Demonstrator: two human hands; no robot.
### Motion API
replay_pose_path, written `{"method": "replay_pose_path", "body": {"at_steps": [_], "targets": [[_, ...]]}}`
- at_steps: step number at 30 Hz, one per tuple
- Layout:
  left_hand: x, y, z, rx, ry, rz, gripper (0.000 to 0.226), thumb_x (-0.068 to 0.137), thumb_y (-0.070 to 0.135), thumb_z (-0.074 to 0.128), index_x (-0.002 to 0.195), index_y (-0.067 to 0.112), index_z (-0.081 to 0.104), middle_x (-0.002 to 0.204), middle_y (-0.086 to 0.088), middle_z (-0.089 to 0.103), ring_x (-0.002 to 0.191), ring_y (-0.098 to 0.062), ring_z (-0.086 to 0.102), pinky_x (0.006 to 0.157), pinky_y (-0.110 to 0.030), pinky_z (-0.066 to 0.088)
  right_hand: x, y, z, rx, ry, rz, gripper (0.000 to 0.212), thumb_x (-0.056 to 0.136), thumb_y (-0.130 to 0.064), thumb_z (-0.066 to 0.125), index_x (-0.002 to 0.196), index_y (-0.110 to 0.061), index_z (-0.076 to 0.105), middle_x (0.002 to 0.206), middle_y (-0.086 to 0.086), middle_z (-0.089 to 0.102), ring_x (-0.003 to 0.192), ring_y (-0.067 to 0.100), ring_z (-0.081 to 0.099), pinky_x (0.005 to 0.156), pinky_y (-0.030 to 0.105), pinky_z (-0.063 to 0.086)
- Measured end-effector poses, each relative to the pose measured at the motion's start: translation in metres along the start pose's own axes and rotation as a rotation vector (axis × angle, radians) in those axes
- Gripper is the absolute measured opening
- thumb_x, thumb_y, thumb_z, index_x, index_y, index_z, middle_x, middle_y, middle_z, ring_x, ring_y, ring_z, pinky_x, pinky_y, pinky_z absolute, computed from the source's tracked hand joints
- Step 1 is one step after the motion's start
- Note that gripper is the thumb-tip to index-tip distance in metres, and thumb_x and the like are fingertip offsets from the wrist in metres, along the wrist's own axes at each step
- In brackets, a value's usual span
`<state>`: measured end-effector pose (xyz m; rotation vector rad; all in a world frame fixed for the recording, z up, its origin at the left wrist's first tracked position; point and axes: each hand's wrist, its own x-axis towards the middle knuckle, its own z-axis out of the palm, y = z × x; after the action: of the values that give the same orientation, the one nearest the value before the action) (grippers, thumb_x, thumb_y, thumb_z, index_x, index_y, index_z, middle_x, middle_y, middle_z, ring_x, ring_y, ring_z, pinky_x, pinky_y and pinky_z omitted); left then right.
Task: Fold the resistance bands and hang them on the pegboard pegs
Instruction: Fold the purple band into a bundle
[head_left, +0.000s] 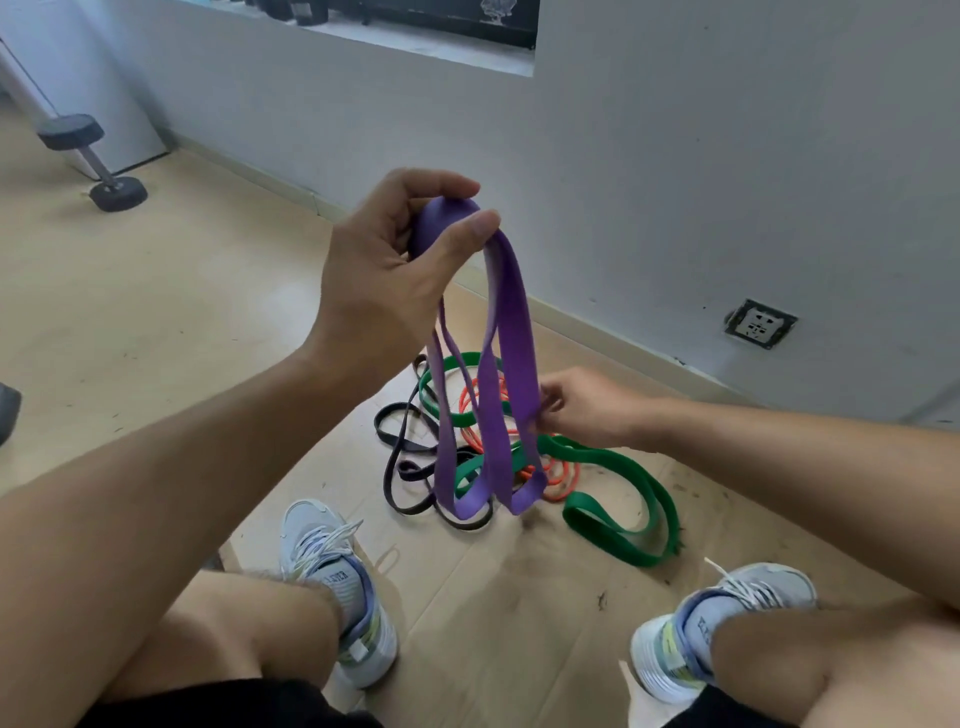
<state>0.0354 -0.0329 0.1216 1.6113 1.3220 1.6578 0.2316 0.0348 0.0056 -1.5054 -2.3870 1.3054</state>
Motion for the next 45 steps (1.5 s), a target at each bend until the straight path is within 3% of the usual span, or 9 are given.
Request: {"method": "replay_pose_path", "body": {"at_steps": [7,13,20,24,28,33,37,41,45], "targets": [[0.006,0.007,-0.007,-0.048,0.133,0.014,0.026,0.096,0.024,0.068,0.114,0.008,0.061,0.099,-0.021,0.069,0.095,-0.037,0.071,0.091,-0.045,0.060,0.008,0.021,0.026,-0.023,-0.217,0.105,0.024,0.091,-0.021,0.075,0.115,-0.021,0.074,0.114,-0.002,0.074,0.111,0.019,0.067,0.101,0.036,0.052],[0.014,0.010,-0.024,-0.126,0.244,-0.081,0.014,0.100,0.024,0.062,0.109,0.014,0.058,0.087,0.009,0.075,0.099,-0.018,0.074,0.094,-0.041,0.059,0.006,0.032,0.042,-0.076,-0.350,0.173,0.021,0.093,-0.023,0.072,0.114,-0.023,0.070,0.119,0.002,0.069,0.117,0.022,0.062,0.108,0.044,0.049],[0.015,-0.017,-0.041,-0.011,0.368,-0.162,0.020,0.094,0.033,0.069,0.107,0.021,0.061,0.100,-0.003,0.070,0.096,-0.015,0.075,0.092,-0.042,0.060,0.013,0.032,0.025,0.096,0.021,0.352,0.015,0.107,-0.019,0.048,0.112,-0.008,0.057,0.100,0.012,0.072,0.089,0.026,0.072,0.071,0.037,0.062],[0.021,-0.027,-0.053,-0.006,0.504,-0.202,0.026,0.093,0.038,0.069,0.112,0.020,0.061,0.104,-0.002,0.071,0.093,-0.011,0.075,0.088,-0.036,0.061,0.013,0.039,-0.001,0.230,0.042,0.431,0.032,0.109,-0.031,0.046,0.117,-0.006,0.064,0.100,0.010,0.075,0.083,0.023,0.072,0.068,0.036,0.059],[0.021,-0.034,-0.056,0.021,0.490,-0.211,0.026,0.094,0.039,0.068,0.113,0.022,0.061,0.102,0.003,0.071,0.093,-0.012,0.075,0.078,-0.025,0.059,0.010,0.047,-0.008,0.287,-0.077,0.492,0.029,0.102,-0.043,0.058,0.107,-0.016,0.066,0.101,0.002,0.072,0.092,0.021,0.065,0.092,0.041,0.051],[0.018,-0.044,-0.058,0.090,0.465,-0.226,0.020,0.093,0.040,0.069,0.108,0.030,0.062,0.110,-0.002,0.072,0.098,-0.013,0.073,0.084,-0.028,0.060,0.006,0.056,-0.015,0.166,-0.327,0.395,0.037,0.079,0.005,0.081,0.112,-0.008,0.070,0.105,0.006,0.075,0.114,0.028,0.067,0.094,0.032,0.053],[0.020,-0.050,-0.066,0.112,0.549,-0.281,0.023,0.092,0.041,0.069,0.111,0.029,0.063,0.110,-0.001,0.072,0.095,-0.009,0.073,0.082,-0.027,0.061,-0.002,0.060,-0.018,-0.231,-0.126,0.339,0.025,0.081,0.000,0.079,0.104,-0.007,0.072,0.096,0.005,0.073,0.086,0.019,0.069,0.067,0.025,0.056],[0.013,-0.055,-0.062,0.143,0.451,-0.292,0.019,0.094,0.039,0.069,0.108,0.030,0.061,0.110,-0.003,0.071,0.096,-0.011,0.073,0.077,-0.018,0.058,-0.003,0.065,-0.025,-0.163,0.085,0.370,0.017,0.087,-0.001,0.064,0.104,-0.004,0.067,0.090,0.013,0.074,0.078,0.027,0.076,0.066,0.034,0.065],[0.010,-0.053,-0.055,0.154,0.364,-0.257,0.017,0.091,0.040,0.073,0.103,0.033,0.064,0.107,-0.008,0.073,0.097,-0.019,0.073,0.087,-0.032,0.060,-0.003,0.060,-0.035,-0.107,0.295,0.394,0.019,0.092,-0.001,0.045,0.092,0.000,0.064,0.078,0.019,0.074,0.063,0.032,0.077,0.072,0.046,0.066]]}}
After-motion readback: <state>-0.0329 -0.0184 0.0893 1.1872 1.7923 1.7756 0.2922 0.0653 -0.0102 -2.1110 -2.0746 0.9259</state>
